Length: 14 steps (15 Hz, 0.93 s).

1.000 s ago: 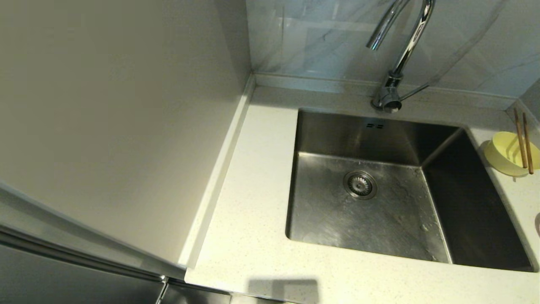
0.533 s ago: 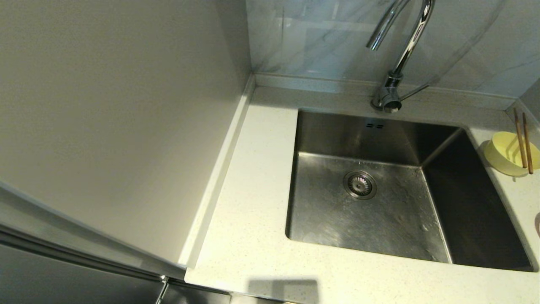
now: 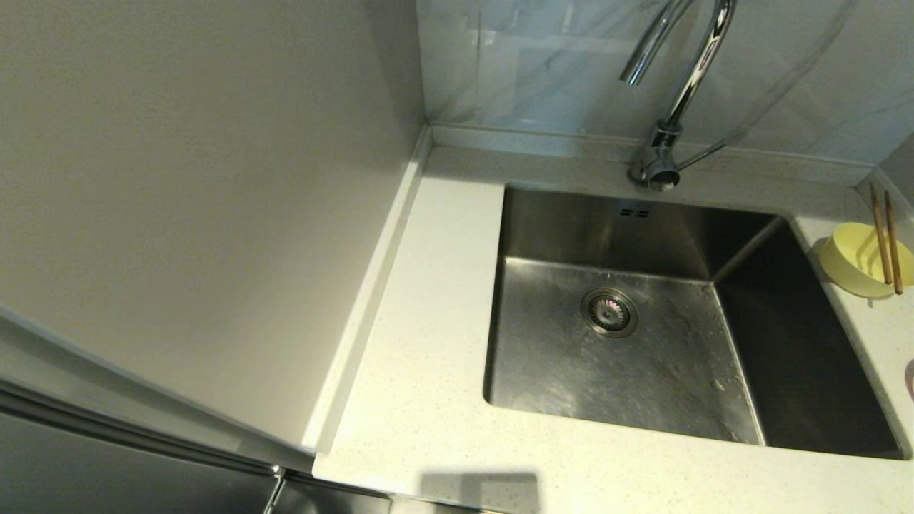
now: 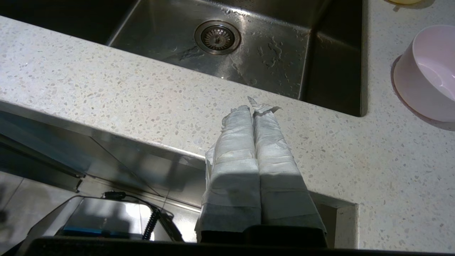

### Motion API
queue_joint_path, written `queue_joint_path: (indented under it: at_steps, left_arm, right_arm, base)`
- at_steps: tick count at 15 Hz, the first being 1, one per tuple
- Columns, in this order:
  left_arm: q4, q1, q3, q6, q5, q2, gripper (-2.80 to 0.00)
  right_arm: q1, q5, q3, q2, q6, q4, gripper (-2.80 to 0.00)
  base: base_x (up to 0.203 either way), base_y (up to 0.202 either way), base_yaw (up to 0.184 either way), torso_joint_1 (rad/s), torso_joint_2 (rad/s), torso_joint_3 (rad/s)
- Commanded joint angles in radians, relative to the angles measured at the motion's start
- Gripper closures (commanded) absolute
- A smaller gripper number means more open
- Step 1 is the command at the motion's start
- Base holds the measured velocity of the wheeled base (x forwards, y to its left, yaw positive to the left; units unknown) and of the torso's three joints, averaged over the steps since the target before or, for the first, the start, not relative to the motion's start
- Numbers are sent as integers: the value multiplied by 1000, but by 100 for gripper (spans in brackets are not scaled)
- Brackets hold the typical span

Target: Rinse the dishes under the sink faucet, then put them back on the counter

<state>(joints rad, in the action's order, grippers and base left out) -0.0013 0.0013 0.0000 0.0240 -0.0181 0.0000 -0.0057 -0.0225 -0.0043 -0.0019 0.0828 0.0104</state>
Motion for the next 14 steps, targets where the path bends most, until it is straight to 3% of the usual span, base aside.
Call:
queue_joint_path:
  at_steps: [1, 14]
  left_arm:
    - [0, 0, 0, 1, 0, -3, 0]
    - [0, 0, 0, 1, 0, -3, 0]
  right_arm:
    - [1, -1, 1, 2, 2, 1, 0]
    - [1, -1, 0, 2, -2, 1, 0]
  base:
    - [0, 0, 0, 0, 0, 0]
    - [0, 0, 0, 0, 0, 0]
